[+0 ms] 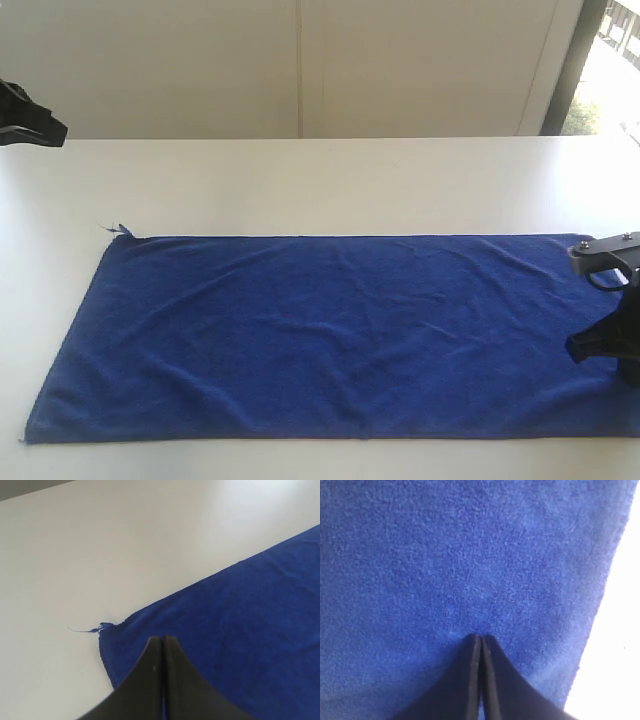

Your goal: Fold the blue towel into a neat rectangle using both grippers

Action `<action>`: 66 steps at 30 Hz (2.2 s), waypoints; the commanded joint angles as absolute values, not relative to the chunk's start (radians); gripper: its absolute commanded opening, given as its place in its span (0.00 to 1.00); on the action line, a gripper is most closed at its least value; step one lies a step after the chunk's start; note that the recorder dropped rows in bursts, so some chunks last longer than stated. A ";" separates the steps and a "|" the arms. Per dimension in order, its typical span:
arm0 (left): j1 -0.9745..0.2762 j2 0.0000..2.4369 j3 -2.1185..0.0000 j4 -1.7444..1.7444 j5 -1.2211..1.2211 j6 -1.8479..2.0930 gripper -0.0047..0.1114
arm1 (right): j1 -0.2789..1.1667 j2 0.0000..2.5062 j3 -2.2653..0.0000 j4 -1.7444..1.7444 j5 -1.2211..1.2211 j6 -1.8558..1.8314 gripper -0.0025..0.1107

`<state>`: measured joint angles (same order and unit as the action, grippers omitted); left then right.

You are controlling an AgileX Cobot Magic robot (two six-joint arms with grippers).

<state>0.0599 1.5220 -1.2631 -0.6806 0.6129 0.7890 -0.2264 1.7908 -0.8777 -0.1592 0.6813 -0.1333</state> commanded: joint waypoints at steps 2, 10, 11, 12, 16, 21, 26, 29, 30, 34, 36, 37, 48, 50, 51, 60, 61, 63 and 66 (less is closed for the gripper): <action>0.057 1.512 -1.257 -0.701 0.622 0.793 0.04 | -0.228 1.719 -0.922 -0.170 0.698 -0.106 0.02; 0.057 1.512 -1.257 -0.703 0.622 0.793 0.04 | -0.281 1.675 -1.130 -0.174 0.748 -0.025 0.08; 0.057 1.512 -1.257 -0.703 0.622 0.793 0.04 | -0.295 1.700 -1.158 -0.164 0.772 -0.025 0.12; 0.057 1.512 -1.257 -0.703 0.622 0.793 0.04 | -0.309 1.723 -1.178 -0.154 0.789 -0.034 0.18; 0.057 1.512 -1.257 -0.703 0.630 0.793 0.04 | -0.338 1.829 -1.228 -0.097 0.817 -0.108 0.39; 0.057 1.512 -1.257 -0.703 0.646 0.793 0.04 | -0.338 1.908 -1.234 -0.066 0.774 -0.180 0.42; 0.057 1.512 -1.257 -0.703 0.646 0.793 0.04 | -0.338 1.937 -1.234 -0.066 0.752 -0.184 0.42; 0.057 1.514 -1.257 -0.703 0.642 0.793 0.04 | -0.338 1.950 -1.234 -0.066 0.752 -0.210 0.42; 0.057 1.514 -1.257 -0.703 0.640 0.793 0.04 | -0.338 1.954 -1.234 -0.066 0.752 -0.210 0.42; 0.057 1.525 -1.257 -0.703 0.638 0.793 0.04 | -0.338 1.967 -1.234 -0.066 0.742 -0.215 0.42; 0.057 1.534 -1.256 -0.703 0.638 0.793 0.04 | -0.338 1.969 -1.234 -0.066 0.732 -0.215 0.42; 0.057 1.536 -1.256 -0.703 0.638 0.793 0.04 | -0.338 1.971 -1.234 -0.066 0.727 -0.215 0.42; 0.057 1.554 -1.256 -0.703 0.633 0.793 0.04 | -0.338 2.017 -1.234 -0.064 0.713 -0.231 0.42; 0.057 1.554 -1.256 -0.703 0.636 0.793 0.04 | -0.338 2.017 -1.234 -0.061 0.699 -0.231 0.42; 0.057 1.554 -1.256 -0.703 0.637 0.793 0.04 | -0.338 2.017 -1.234 -0.054 0.694 -0.231 0.41; 0.057 1.554 -1.256 -0.703 0.637 0.793 0.04 | -0.338 2.017 -1.234 -0.011 0.694 -0.231 0.13; 0.057 1.554 -1.256 -0.703 0.637 0.793 0.04 | -0.338 2.017 -1.234 -0.011 0.694 -0.231 0.10; 0.057 1.554 -1.256 -0.703 0.637 0.793 0.04 | -0.338 2.017 -1.234 -0.011 0.694 -0.231 0.03; 0.057 1.554 -1.256 -0.703 0.640 0.793 0.04 | -0.338 2.017 -1.234 -0.011 0.694 -0.231 0.02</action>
<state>0.0599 1.5557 -1.2606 -0.6817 0.6218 0.7907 -0.3319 2.0069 -1.2344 0.0000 0.7062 -0.2261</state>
